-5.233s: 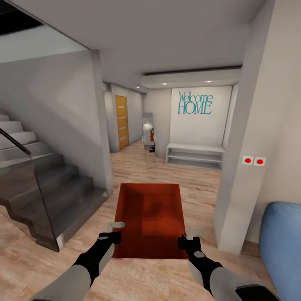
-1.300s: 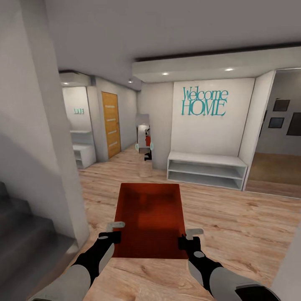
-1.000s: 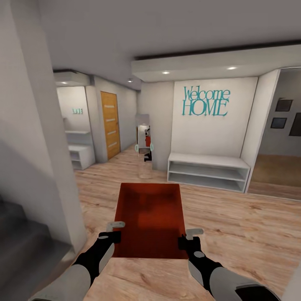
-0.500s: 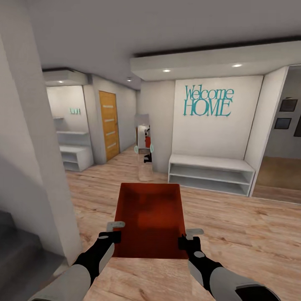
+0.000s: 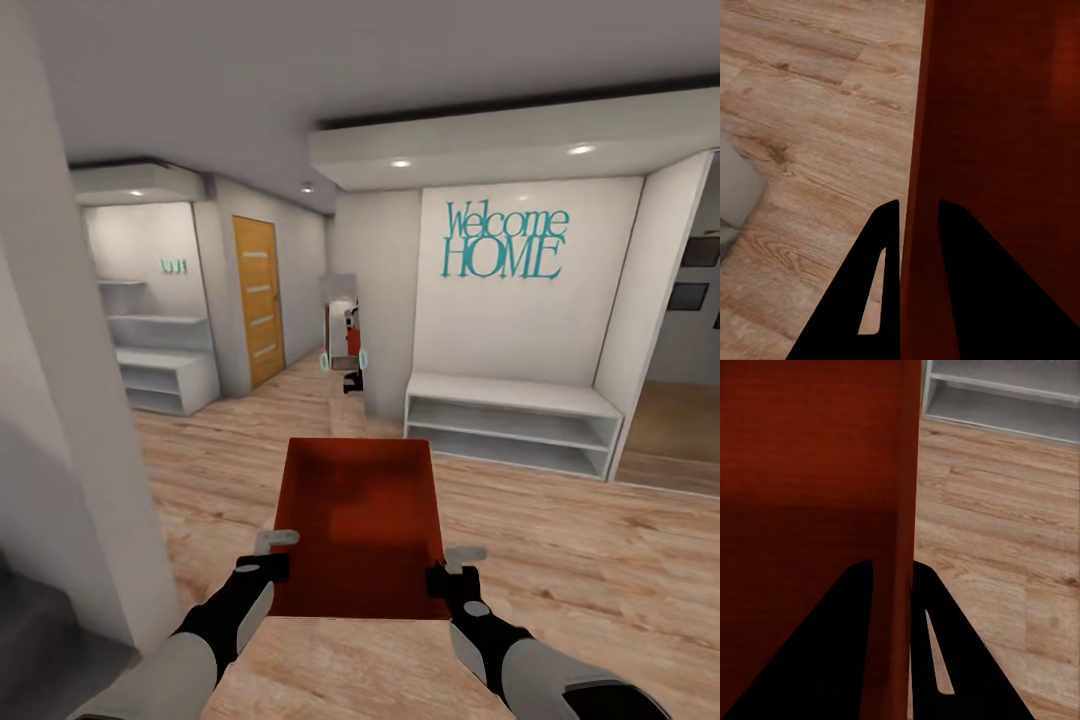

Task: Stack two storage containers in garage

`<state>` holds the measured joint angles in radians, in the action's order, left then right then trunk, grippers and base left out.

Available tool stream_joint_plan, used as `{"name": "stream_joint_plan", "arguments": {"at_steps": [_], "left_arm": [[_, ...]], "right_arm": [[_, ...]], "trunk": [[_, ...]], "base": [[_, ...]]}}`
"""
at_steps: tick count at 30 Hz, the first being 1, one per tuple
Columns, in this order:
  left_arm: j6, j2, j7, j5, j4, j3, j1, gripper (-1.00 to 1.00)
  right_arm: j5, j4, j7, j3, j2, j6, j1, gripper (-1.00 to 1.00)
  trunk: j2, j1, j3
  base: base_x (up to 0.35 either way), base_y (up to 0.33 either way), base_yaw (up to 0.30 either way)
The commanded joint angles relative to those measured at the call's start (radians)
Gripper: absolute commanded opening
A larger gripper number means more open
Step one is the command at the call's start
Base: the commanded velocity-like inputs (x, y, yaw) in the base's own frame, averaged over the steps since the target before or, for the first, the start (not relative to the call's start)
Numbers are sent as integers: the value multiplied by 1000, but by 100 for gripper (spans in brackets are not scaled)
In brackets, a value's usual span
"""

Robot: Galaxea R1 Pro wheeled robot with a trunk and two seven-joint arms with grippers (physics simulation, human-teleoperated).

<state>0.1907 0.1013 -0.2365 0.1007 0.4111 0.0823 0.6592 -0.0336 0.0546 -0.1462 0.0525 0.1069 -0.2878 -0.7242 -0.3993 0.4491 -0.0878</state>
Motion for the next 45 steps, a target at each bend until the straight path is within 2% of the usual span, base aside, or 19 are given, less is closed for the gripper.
{"name": "stream_joint_plan", "arguments": {"at_steps": [1,23,45], "left_arm": [[-73,-2,-27,-18,5,-38,0,-100],[-73,-2,-27,-18,5,-38,0,-100],[-73,-2,-27,-18,6,-38,0,-100]], "right_arm": [[-14,-1,11,-48,0,1,0,-100],[-13,-1,10,-48,0,-1,0,-100],[-12,0,10,-48,0,-2,0,-100]], "trunk": [[-1,1,0],[-1,1,0],[-1,1,0]], "base": [[322,0,0],[322,0,2],[322,0,157]]}}
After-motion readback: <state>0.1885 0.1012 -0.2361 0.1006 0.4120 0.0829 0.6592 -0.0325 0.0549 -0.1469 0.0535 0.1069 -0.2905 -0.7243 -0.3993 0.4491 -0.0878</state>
